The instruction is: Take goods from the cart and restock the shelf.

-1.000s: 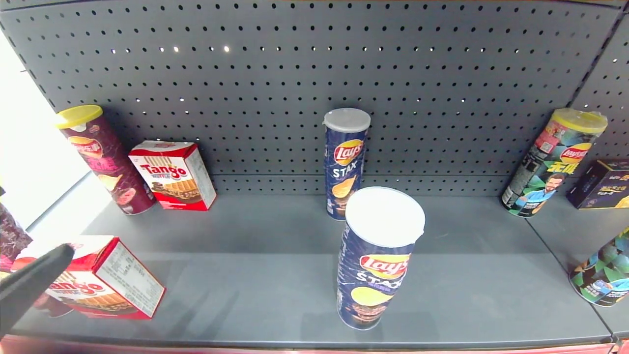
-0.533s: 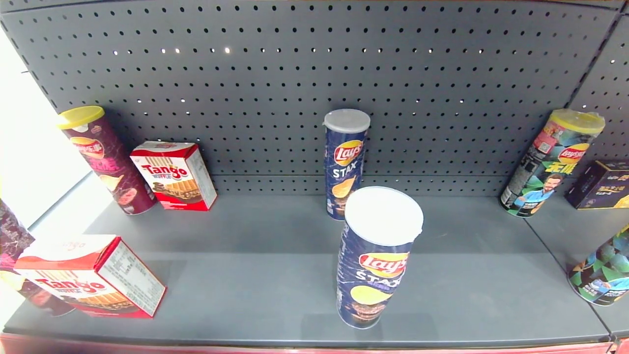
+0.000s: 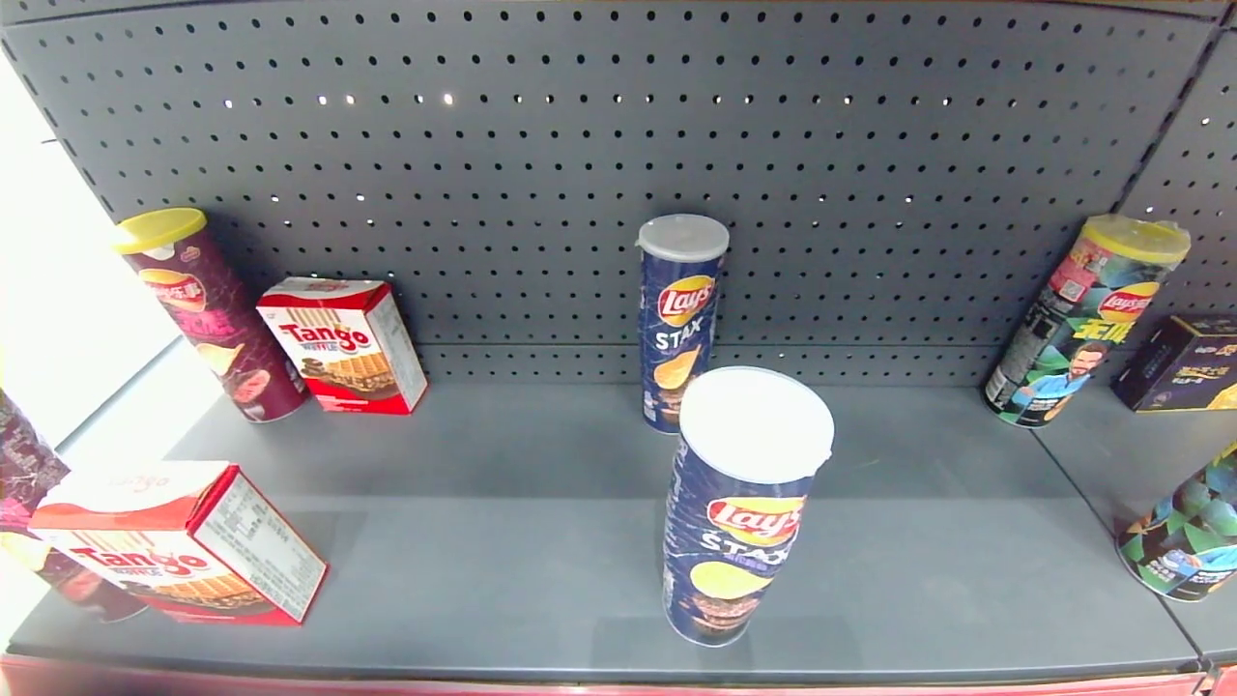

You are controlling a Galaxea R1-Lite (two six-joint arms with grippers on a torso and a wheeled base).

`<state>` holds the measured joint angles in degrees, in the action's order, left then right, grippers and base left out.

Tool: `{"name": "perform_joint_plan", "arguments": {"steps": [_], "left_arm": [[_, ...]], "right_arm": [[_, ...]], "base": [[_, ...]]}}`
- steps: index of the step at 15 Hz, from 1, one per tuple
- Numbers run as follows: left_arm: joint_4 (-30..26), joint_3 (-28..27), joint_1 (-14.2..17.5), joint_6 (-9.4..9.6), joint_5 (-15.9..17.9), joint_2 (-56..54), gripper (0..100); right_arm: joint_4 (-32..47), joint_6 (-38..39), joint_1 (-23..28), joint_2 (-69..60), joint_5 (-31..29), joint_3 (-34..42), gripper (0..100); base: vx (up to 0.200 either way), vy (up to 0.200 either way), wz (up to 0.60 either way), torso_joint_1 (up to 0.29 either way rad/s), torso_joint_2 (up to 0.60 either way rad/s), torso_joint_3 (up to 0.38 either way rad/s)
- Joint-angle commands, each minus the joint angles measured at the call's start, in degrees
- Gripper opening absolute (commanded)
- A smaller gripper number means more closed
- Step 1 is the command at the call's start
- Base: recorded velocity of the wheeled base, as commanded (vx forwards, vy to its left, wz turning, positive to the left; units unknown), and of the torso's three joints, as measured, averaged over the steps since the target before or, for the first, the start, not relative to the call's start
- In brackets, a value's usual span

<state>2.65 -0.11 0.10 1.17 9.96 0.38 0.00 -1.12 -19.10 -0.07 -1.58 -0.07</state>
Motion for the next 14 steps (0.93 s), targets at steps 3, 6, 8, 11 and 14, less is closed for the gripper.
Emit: {"name": "perform_joint_plan", "arguments": {"steps": [3, 6, 8, 11, 14], "left_arm": [[0.08, 0.02, -0.01, 0.15, -1.17, -0.38, 100], [-3.44, -0.15, -0.01, 1.11, -13.21, -0.38, 100], [-3.35, -0.24, -0.01, 1.11, -6.88, -0.38, 100], [-3.35, -0.24, -0.01, 0.85, -6.18, -0.38, 100], [-3.26, -0.15, -0.01, 0.32, -6.53, -0.38, 100]], "right_arm": [[0.00, -0.02, -0.06, 0.07, 0.00, -0.01, 100], [0.00, -0.02, -0.06, 0.07, 0.00, 0.07, 100], [0.00, -0.02, -0.06, 0.07, 0.00, -0.01, 100], [-0.09, -0.11, -0.06, 0.07, 0.00, 0.07, 100], [0.00, 0.42, -0.41, 0.07, 0.27, 0.07, 100]], "base": [[0.000, 0.000, 0.00, 0.000, 0.00, 0.000], [0.000, 0.000, 0.00, 0.000, 0.00, 0.000], [0.000, 0.000, 0.00, 0.000, 0.00, 0.000], [0.000, 0.000, 0.00, 0.000, 0.00, 0.000], [0.000, 0.000, 0.00, 0.000, 0.00, 0.000]]}}
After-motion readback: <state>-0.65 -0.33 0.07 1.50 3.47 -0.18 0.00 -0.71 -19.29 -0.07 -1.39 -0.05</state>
